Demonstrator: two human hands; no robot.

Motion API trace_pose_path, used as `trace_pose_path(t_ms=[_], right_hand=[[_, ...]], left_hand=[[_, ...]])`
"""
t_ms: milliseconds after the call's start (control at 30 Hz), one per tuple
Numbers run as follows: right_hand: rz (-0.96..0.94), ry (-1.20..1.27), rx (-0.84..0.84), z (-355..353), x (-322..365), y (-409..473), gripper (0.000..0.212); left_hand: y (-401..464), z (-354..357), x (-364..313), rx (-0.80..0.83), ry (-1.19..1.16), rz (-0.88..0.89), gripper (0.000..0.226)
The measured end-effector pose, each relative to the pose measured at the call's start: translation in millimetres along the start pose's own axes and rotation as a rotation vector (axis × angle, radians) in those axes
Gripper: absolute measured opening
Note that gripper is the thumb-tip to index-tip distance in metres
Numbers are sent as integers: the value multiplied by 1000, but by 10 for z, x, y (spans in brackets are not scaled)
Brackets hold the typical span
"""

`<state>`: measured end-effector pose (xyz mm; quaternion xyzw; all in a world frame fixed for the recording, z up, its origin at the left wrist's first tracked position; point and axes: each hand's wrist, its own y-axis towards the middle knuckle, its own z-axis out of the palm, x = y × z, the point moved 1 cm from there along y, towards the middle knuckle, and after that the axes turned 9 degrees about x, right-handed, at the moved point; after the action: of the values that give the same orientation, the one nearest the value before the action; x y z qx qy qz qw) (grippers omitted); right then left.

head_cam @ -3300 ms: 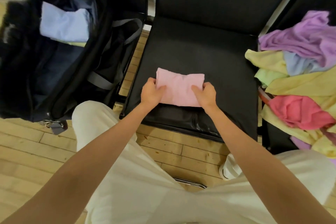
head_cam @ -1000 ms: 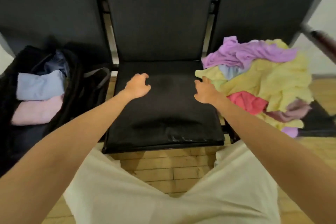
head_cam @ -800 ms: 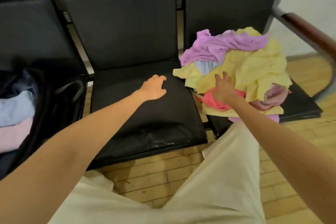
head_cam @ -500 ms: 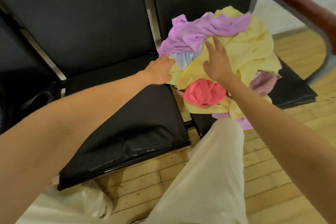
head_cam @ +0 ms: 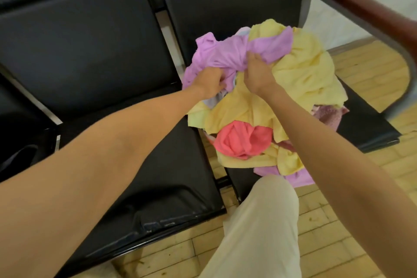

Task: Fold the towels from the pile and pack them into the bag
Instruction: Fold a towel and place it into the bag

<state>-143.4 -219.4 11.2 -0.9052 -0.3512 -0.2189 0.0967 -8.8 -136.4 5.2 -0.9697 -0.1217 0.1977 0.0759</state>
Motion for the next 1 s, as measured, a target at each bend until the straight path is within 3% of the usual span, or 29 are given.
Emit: trace_pose_path(t_ms=[100,233,400,500,633,733,833,1000], right_hand=[[-62,124,-96,45,63,-84,35],[-29,523,-234,-9,288,-337,20],[-50,783,-145,-8,657,-786,20],[-67,828,-56,197,963,-1151,17],[-38,808,130,730,1270,-1579,20],[-30,608,269,1077,1419,-1872,17],[-38,464,393,1273,1591,-2159,39],[-41,504,633,1483,1800,-2478,30]], left_hand=[[-145,36,36,-82,-132,6,15],[-607,-106,171,-196,-183,2,16],[-1463,-371,562,-464,-461,-279,8],[-2065,-224,855,-471,-706,-424,6],[-2850,133,1171,-442,-759,-557,8],[-3358,375,1425,-389,-709,-642,11],[-3864,591,1669,-243,-479,-685,5],[-4491,824,1887,270,-170,-588,12]])
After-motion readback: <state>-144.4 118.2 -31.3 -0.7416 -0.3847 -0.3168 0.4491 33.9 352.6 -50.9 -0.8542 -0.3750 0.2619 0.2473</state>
